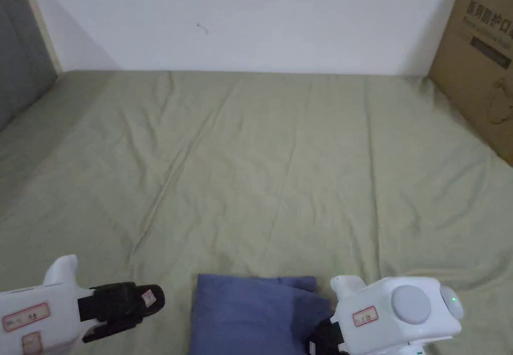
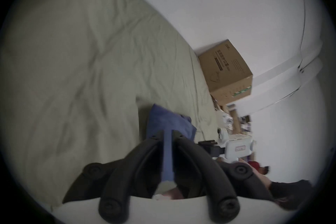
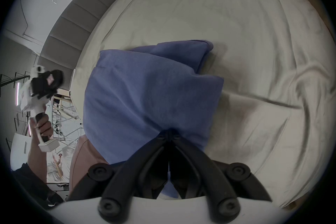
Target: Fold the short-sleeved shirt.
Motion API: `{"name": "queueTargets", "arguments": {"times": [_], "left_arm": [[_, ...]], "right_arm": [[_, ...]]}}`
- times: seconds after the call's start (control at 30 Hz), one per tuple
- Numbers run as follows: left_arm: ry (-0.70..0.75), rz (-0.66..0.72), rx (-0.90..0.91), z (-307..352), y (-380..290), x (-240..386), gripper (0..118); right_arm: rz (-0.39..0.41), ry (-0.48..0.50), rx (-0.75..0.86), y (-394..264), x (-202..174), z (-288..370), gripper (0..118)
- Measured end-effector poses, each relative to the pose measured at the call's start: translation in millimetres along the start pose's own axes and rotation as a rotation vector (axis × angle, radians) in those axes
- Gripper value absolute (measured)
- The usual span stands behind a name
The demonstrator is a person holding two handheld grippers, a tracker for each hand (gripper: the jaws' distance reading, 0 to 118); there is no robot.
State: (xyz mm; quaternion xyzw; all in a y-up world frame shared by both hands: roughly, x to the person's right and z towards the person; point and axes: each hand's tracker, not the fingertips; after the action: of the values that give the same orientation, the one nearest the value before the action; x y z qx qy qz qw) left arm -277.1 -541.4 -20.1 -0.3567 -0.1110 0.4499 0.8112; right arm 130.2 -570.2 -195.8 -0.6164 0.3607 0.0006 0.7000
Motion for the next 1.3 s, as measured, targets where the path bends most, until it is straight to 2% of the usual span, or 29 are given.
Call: {"name": "queueTargets", "arguments": {"times": [0.03,0.07,0.1,0.13,0.17,0.3,0.37,0.47,0.53,0.57,0.6,0.63,0.67,0.7,0.73,0.77,0.83,0.9,0.97,1.03,1.17,1.3], "left_arm": [[-0.044,0.024,-0.041,-6.8,3.7,-11.7,22],[-0.106,0.054,-0.097,-18.3,1.4,-17.4,48],[-0.129,0.072,-0.142,-26.6,3.0,-25.0,94],[-0.158,0.087,-0.205,-38.0,4.5,-34.2,114],[-0.189,0.096,-0.241,-48.5,6.5,-44.7,118],[-0.237,0.178,-0.328,-88.8,9.6,-73.7,118],[-0.398,0.212,-0.322,-106.6,11.7,-77.8,118],[-0.487,0.326,-0.400,-139.8,3.0,-70.5,118],[-0.516,0.275,-0.444,-157.5,-2.1,-62.8,117],[-0.488,0.216,-0.458,-163.3,-2.6,-57.8,112],[-0.446,0.175,-0.459,-167.0,-2.5,-54.9,90],[-0.391,0.135,-0.454,-166.9,0.1,-53.6,50],[-0.295,0.093,-0.448,-166.4,2.5,-55.0,25],[-0.135,0.066,-0.437,-166.2,2.7,-59.7,25],[-0.137,0.158,-0.440,-154.8,-8.1,-58.7,25],[-0.254,0.224,-0.412,-150.9,-9.2,-49.7,25],[-0.141,0.043,-0.381,-140.8,-9.5,-24.1,25],[-0.195,0.028,-0.359,-130.4,-3.4,-19.0,26],[-0.156,-0.043,-0.334,-103.0,5.8,-2.0,25],[-0.054,-0.142,-0.328,-67.6,26.0,12.4,25],[0.251,-0.275,-0.294,9.3,80.0,5.8,26],[0.498,-0.320,-0.260,70.0,126.3,-14.2,26]], "right_arm": [[0.002,-0.002,0.000,-0.6,-0.3,0.1,0],[0.006,-0.005,0.003,-1.5,-1.3,0.1,0],[0.009,-0.008,0.003,-2.3,-2.2,0.4,0],[0.011,-0.009,0.004,-2.4,-2.4,0.7,0],[0.009,-0.010,0.005,-2.6,-2.2,0.9,0],[-0.021,-0.004,0.005,-3.0,-0.8,0.9,0],[-0.036,0.001,0.006,-3.0,-0.3,0.9,0],[-0.055,0.007,0.011,-4.6,1.9,0.0,0],[-0.071,0.015,0.015,-5.8,4.4,-0.6,0],[-0.081,0.021,0.017,-6.9,6.1,-0.4,0],[-0.091,0.026,0.020,-8.0,7.4,-0.2,0],[-0.104,0.033,0.024,-7.8,8.1,-0.4,0],[-0.118,0.040,0.030,-9.2,9.4,0.1,0],[-0.130,0.045,0.036,-10.7,10.4,0.4,0],[-0.153,0.072,0.050,-12.1,11.7,0.2,0],[-0.166,0.060,0.060,-12.8,10.0,1.1,0],[-0.151,0.045,0.086,-17.0,3.6,6.5,0],[-0.091,0.019,0.137,-20.1,-5.8,18.8,0],[-0.062,0.018,0.170,-23.9,-14.1,35.6,0],[-0.044,0.028,0.221,-26.1,-20.9,54.8,0],[-0.045,0.033,0.326,-27.9,-27.8,95.2,0],[-0.041,-0.005,0.369,-30.8,-31.3,119.1,0]]}}
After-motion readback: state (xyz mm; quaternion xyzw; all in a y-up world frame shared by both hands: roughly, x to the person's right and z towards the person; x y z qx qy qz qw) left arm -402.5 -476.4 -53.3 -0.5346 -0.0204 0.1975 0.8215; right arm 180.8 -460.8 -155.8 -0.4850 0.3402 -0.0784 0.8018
